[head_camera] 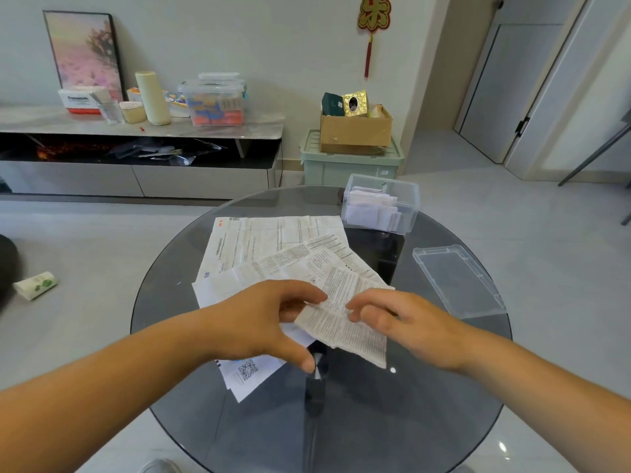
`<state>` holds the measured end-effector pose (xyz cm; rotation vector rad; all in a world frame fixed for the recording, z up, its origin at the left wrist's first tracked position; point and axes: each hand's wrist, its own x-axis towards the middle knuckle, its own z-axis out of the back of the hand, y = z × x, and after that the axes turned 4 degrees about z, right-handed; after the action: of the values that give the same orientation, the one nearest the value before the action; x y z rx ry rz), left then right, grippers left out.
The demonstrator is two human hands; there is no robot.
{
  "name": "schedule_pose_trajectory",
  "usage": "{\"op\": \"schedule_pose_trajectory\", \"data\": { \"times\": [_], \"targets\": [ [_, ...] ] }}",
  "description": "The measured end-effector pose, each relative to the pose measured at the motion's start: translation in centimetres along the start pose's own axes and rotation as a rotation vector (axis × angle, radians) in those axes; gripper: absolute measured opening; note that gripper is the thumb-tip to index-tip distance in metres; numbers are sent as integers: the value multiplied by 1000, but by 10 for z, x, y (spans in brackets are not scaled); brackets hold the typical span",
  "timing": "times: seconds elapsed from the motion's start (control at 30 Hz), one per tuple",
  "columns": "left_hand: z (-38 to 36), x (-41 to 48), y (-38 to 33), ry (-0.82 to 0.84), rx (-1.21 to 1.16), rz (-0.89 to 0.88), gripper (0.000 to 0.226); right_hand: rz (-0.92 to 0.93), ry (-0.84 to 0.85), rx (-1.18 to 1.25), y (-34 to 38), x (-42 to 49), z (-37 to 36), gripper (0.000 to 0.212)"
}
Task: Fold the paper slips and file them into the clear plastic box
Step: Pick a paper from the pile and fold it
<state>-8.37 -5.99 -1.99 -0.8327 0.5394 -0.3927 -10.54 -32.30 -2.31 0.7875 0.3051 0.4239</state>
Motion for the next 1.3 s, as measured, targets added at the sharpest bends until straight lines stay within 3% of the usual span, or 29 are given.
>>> {"op": "schedule_pose_trajectory", "data": {
  "times": [0.1,0.17,0.2,0.37,0.5,0.6,0.77,0.83,1.0,1.17,1.3],
  "targets": [
    [-8,4,-8,-206,194,-137,46,-2,96,-31,1,-5,-3,78],
    [-8,10,-10,-299,214,-186,16,10,68,29,0,-5,-4,79],
    [-7,13,-11,-328,213,-173,13,27,27,91,-1,-3,-4,76],
    [-9,28,-2,-375,145,-36,17,0,-182,325,-11,1,0,57],
    [-16,34,6,-435,220,27,15,-137,-317,129,-21,8,-5,36],
    [-21,39,6,-453,244,48,33,-169,-396,3,-25,16,-9,46],
    [-35,51,10,-533,418,71,69,-204,-396,-226,-23,23,-15,88],
    [-37,54,15,-553,483,49,77,-186,-407,-339,-28,23,-17,81],
    [-35,55,15,-461,725,42,52,-76,-329,-493,-36,21,-19,36],
    [-29,54,16,-376,732,72,48,-95,-244,-539,-41,16,-12,42],
    [-25,54,13,-321,730,80,46,-144,-213,-426,-38,19,-5,43]
  ]
}}
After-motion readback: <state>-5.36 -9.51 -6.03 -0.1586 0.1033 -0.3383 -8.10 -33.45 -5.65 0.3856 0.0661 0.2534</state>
